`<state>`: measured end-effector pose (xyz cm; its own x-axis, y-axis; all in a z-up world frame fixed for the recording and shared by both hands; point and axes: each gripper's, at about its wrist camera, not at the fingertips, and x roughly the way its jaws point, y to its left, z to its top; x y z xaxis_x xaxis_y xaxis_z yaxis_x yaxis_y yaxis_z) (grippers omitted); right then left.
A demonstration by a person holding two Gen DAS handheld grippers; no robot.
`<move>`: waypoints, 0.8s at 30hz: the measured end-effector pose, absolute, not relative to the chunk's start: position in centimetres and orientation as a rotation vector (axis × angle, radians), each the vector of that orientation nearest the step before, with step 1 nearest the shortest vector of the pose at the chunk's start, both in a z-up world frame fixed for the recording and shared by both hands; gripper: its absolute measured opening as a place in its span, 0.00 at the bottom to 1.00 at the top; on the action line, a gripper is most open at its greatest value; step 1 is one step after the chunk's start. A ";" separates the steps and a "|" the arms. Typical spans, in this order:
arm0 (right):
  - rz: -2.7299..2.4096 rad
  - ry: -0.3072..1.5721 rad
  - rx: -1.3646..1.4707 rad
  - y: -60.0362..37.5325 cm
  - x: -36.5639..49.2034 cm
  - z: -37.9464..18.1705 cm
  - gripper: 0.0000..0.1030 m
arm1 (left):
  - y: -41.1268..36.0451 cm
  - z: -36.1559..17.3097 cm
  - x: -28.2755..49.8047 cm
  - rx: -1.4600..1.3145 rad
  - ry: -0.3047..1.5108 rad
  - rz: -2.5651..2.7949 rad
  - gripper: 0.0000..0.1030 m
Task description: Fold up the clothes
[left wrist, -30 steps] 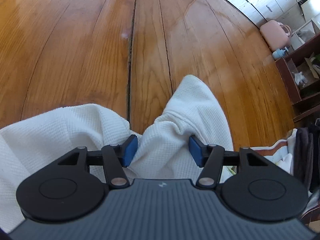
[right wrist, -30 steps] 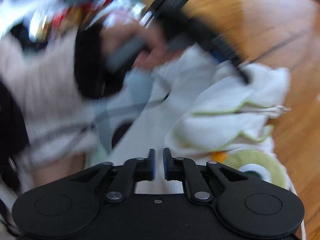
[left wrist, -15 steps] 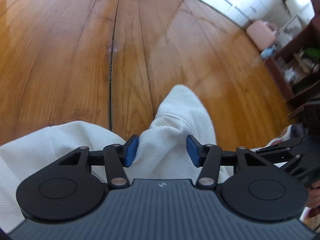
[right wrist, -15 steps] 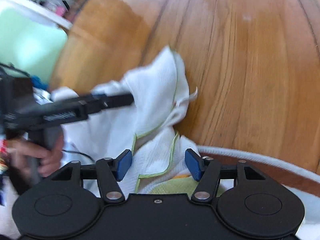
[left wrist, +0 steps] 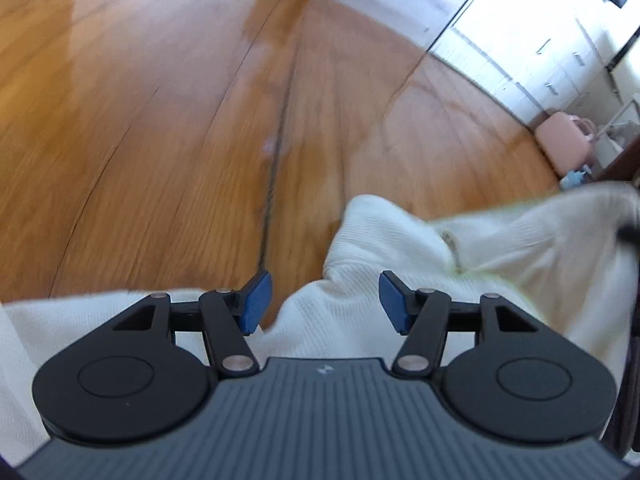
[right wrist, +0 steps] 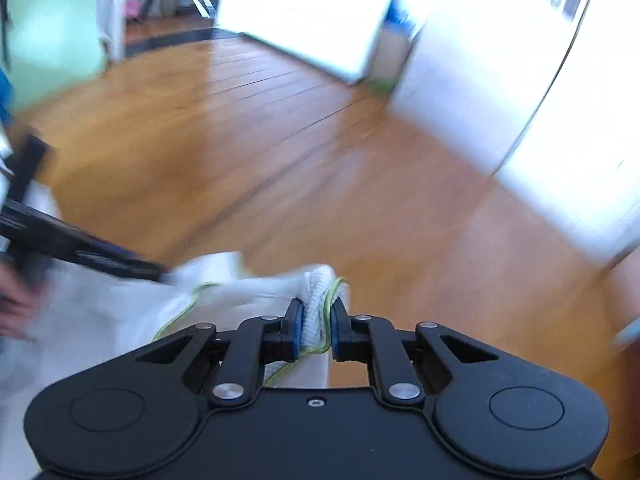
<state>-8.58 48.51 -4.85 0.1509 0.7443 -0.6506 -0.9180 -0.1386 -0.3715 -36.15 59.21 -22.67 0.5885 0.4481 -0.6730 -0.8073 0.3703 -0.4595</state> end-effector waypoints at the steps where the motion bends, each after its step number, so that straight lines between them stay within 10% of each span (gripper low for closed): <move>1: 1.401 0.168 -0.910 48.9 -8.1 -4.3 0.13 | 59.0 -22.1 -36.2 -0.844 0.464 0.837 0.56; 6: 1.243 0.129 -0.853 53.0 -3.9 -4.6 0.23 | 58.4 -21.6 -36.6 -0.788 0.431 0.830 0.59; 14: 1.446 0.852 -0.503 54.1 6.1 -9.4 0.61 | 59.1 -23.6 -36.0 -0.760 0.642 0.965 0.59; 24: 1.317 1.115 -0.515 52.4 10.1 -14.9 0.63 | 60.6 -24.5 -34.4 -0.632 0.741 0.999 0.73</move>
